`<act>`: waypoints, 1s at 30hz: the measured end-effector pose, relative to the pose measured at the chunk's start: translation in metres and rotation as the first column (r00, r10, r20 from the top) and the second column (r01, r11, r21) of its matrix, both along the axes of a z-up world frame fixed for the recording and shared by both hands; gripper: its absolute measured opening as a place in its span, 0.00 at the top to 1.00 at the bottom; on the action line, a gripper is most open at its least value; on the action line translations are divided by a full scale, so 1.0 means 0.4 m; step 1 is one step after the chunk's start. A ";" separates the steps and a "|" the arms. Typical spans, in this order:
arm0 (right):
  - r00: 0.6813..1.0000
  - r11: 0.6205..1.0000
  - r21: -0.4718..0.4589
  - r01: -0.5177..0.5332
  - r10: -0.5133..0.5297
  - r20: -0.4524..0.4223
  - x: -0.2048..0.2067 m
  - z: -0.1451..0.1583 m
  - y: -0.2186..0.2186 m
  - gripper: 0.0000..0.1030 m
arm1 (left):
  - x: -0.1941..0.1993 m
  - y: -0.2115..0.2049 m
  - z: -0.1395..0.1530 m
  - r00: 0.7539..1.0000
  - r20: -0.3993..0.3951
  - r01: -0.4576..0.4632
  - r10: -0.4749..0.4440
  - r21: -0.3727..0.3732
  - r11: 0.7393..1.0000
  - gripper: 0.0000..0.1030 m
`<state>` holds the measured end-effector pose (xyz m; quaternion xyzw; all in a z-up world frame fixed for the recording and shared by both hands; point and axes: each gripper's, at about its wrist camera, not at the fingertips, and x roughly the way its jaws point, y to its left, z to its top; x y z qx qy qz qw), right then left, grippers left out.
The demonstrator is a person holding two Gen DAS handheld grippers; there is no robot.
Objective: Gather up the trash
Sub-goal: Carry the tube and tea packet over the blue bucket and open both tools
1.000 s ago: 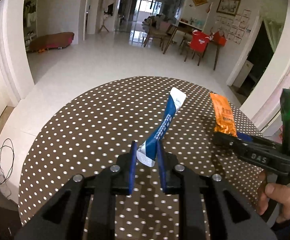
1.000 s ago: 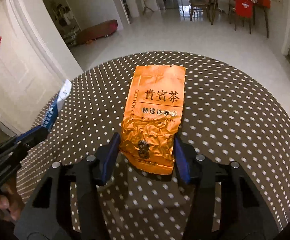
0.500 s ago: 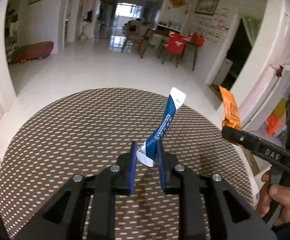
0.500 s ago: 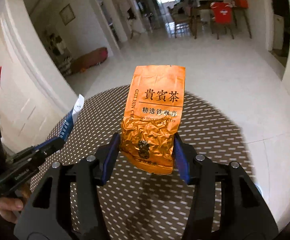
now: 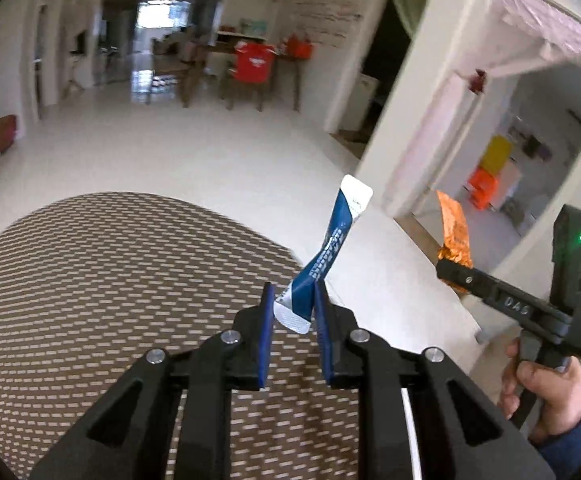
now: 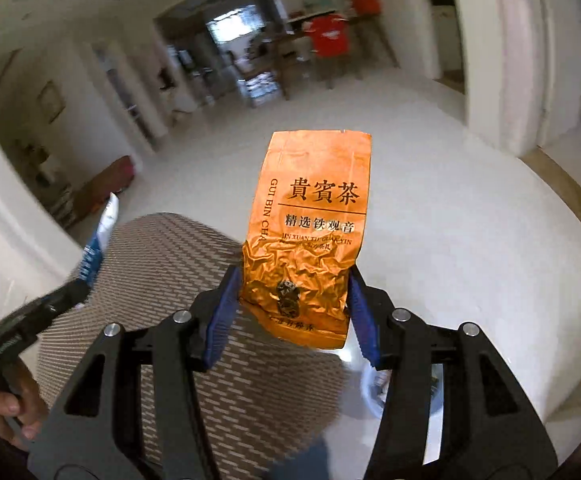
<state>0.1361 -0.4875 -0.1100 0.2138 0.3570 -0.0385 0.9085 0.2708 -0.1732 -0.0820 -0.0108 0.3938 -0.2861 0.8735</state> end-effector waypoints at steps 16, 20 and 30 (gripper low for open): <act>0.972 0.985 0.074 0.154 -0.138 -0.188 -0.097 -0.223 -0.204 0.50 | 0.008 -0.400 -0.153 0.966 -0.187 0.193 -0.177 0.073 0.978 0.82; 0.964 0.982 0.090 0.164 -0.141 -0.224 -0.101 -0.269 -0.223 0.50 | 0.021 -0.490 -0.208 0.953 -0.237 0.223 -0.190 0.118 0.968 0.82; 0.950 0.978 0.115 0.176 -0.138 -0.280 -0.082 -0.335 -0.236 0.44 | 0.034 -0.680 -0.305 0.923 -0.319 0.291 -0.216 0.212 0.933 0.81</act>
